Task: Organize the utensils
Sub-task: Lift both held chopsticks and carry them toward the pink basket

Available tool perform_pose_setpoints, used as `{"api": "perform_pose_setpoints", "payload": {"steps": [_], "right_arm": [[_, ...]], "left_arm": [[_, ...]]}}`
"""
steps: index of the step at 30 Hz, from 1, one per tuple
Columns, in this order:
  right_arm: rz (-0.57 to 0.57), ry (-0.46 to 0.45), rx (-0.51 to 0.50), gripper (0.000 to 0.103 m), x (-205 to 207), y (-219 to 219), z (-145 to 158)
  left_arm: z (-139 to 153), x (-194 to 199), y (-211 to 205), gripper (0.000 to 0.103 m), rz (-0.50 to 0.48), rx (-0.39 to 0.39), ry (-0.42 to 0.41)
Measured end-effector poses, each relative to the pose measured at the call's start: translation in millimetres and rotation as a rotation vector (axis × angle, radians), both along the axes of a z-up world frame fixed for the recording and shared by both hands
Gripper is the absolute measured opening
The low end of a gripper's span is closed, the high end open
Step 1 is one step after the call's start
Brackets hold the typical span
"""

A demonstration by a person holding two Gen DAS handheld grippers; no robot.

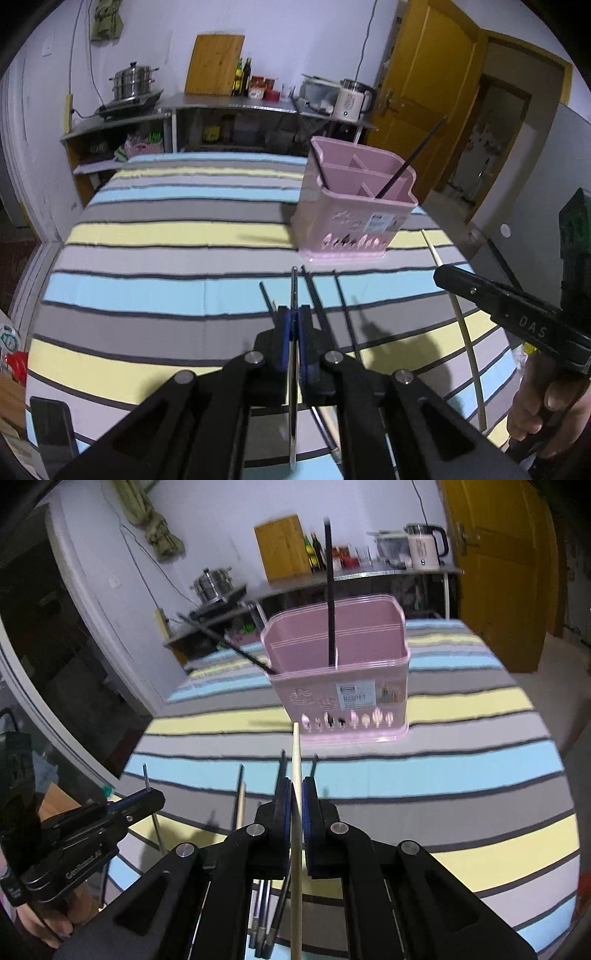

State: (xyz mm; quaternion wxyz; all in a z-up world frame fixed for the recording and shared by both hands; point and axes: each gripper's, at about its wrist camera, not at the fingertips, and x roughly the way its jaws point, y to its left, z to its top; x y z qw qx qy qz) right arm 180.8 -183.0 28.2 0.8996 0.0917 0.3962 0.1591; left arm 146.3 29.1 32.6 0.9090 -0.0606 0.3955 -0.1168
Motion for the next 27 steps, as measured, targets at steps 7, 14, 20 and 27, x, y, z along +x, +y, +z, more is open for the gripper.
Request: {"api": "perform_pose_setpoints", "payload": {"steps": [7,14,20,27], "right_arm": [[0.005,-0.082,0.031,0.005,-19,-6,31],[0.009,-0.064,0.042,0.005,-22,-12,29],[-0.001,-0.004,0.043,0.005,-20,-15,9],[-0.036,0.233,0.027,0.005,9,-13,-63]], "left_arm": [[24,-10,-4,0.005,-0.017,-0.004,-0.05],[30,-18,-11,0.005,-0.03,0.0,-0.06],[32,-22,-10,0.005,-0.028,-0.003,-0.06],[28,-20,-5,0.005,-0.018,-0.004,-0.034]]}}
